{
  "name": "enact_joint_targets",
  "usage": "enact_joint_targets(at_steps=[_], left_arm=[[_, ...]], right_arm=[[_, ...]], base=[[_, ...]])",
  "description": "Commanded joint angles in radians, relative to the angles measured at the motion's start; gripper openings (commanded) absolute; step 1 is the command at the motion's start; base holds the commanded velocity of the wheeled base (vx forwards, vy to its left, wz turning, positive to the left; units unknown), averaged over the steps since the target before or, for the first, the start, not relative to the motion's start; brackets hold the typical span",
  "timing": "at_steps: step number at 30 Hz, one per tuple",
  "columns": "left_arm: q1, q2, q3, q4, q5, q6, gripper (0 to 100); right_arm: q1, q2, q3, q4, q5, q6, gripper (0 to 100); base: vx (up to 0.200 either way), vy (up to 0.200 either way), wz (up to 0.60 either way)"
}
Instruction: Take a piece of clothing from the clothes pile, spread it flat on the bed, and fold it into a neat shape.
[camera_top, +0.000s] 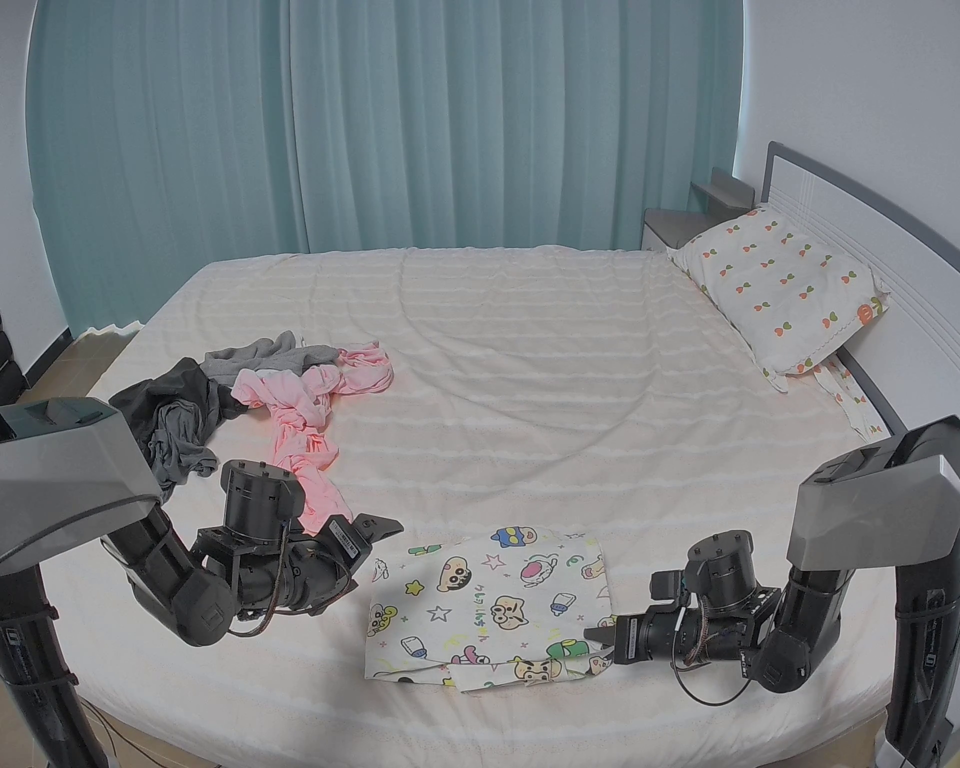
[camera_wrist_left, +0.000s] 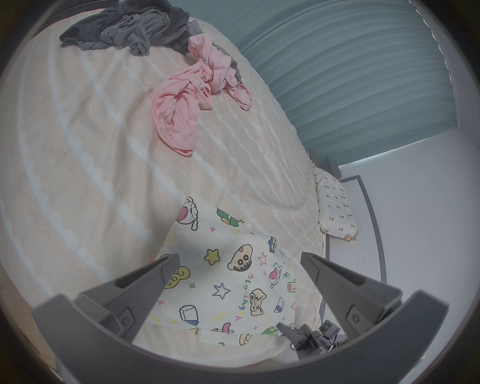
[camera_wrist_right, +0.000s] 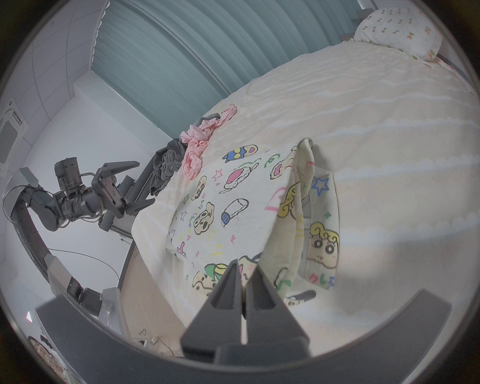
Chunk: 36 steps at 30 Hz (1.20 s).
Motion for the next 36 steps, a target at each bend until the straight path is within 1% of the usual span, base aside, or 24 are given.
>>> enact_joint_targets(at_steps=[1,3,9,13,27,28,33,36], left_arm=[[0.000,0.001,0.001,0.000,0.000,0.000,100],[0.000,0.001,0.001,0.000,0.000,0.000,100],[0.000,0.001,0.001,0.000,0.002,0.000,100],[0.000,0.001,0.000,0.000,0.002,0.000,100],[0.000,0.001,0.000,0.000,0.003,0.000,100],[0.000,0.001,0.000,0.000,0.006,0.000,100],[0.002,0.001,0.000,0.000,0.006,0.000,100],[0.002,0.001,0.000,0.000,0.006,0.000,100]], right_arm=[[-0.004,-0.063,0.060,0.000,0.044,0.000,0],[-0.004,-0.068,0.071,0.000,0.050,0.000,0],[-0.040,-0.060,0.123,0.000,0.056,-0.032,0],[-0.047,-0.042,0.143,-0.002,0.056,-0.054,0],[-0.047,-0.023,0.159,0.000,0.047,-0.072,0],[-0.047,-0.023,0.159,0.003,0.047,-0.072,100],[-0.050,-0.031,0.159,0.000,0.045,-0.072,100],[-0.092,-0.042,0.146,-0.002,0.044,-0.072,100]], base=[[0.000,0.000,0.00],[0.000,0.000,0.00],[0.000,0.000,0.00],[0.000,0.000,0.00],[0.000,0.000,0.00],[0.000,0.000,0.00],[0.000,0.000,0.00],[0.000,0.000,0.00]])
